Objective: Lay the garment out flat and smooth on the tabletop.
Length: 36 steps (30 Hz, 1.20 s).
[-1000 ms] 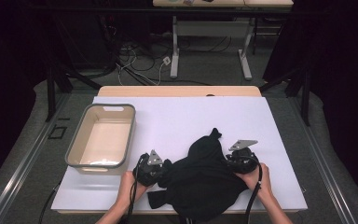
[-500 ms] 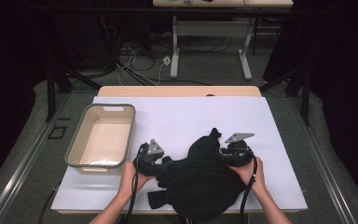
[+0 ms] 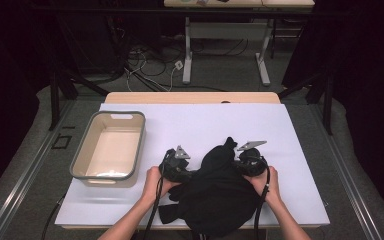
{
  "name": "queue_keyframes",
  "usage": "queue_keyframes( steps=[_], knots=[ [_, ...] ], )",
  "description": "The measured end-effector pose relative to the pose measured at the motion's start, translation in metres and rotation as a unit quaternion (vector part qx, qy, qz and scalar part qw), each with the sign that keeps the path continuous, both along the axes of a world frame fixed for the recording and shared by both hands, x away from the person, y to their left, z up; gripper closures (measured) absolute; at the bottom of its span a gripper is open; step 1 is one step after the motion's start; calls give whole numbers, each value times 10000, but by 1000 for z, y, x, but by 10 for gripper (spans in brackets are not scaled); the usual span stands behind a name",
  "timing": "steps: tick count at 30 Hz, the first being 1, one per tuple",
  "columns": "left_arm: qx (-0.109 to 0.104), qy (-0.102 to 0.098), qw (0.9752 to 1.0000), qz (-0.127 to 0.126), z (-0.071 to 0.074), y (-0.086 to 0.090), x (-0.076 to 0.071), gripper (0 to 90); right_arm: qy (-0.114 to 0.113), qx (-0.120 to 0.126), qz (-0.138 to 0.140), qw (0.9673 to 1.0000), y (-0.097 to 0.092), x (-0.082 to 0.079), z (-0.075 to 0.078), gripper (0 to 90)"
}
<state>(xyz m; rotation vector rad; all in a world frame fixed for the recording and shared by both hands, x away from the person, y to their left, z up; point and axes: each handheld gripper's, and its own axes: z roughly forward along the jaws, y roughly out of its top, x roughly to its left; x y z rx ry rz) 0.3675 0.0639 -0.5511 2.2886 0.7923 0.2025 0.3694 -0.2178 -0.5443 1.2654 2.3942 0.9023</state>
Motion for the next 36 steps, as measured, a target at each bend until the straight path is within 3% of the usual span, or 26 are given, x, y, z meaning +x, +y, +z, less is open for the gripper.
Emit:
queue_keyframes(
  steps=[4,9,13,15,22,24,27,28,29,32,34,36],
  knots=[
    [-250,148,9995,-130,-3,1,-2,708,-76,-43,-23,10000,-8,-10,8,885],
    [-320,238,9990,-182,-3,2,-4,836,-48,-114,-159,9998,-25,-31,15,887],
    [-199,11,9998,-75,-1,2,-9,864,14,-340,-214,9992,-32,-41,17,887],
    [-267,-115,9996,55,2,7,-11,868,85,-342,-250,9991,-32,-40,16,886],
    [-491,-430,9965,524,15,38,-19,871,270,-418,-194,9986,-35,-39,18,886],
    [-489,-358,9968,520,18,40,-22,870,377,-409,-180,9983,-36,-40,19,886],
    [-237,5,9992,330,12,36,-21,865,566,-348,-147,9977,-35,-39,17,880],
    [-197,8,9993,306,9,35,-21,859,559,-417,-115,9975,-35,-38,16,867],
    [-129,83,9996,246,8,33,-19,850,560,-382,-131,9976,-33,-38,16,827],
    [-91,13,9996,273,11,30,-15,744,477,-313,-98,9983,-33,-36,20,699],
    [-154,-104,9991,385,17,29,-11,636,456,-194,-70,9987,-34,-33,25,637],
    [-264,-185,9983,488,24,28,-6,594,345,-62,-80,9994,-34,-29,29,583]
  ],
)
